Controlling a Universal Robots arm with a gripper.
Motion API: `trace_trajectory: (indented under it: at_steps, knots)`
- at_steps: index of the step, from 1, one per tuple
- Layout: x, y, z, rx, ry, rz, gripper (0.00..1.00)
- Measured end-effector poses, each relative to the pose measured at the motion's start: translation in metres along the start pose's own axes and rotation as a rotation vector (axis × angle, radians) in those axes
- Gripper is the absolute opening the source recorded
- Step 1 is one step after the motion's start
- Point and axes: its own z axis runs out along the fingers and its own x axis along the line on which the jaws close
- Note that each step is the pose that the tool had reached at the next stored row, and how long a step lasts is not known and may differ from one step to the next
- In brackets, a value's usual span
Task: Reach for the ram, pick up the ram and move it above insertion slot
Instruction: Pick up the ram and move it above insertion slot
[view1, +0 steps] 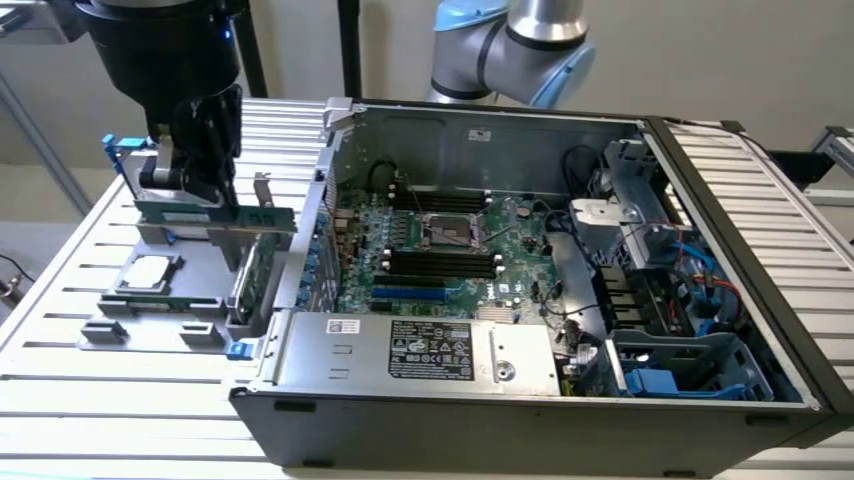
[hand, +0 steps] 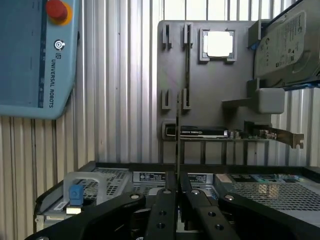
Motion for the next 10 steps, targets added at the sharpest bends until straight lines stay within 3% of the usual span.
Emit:
trace_trajectory:
  at_steps: [10]
  knots:
    - [-0.002,-0.0235,-0.004,0.004,-0.001,0.0,0.13]
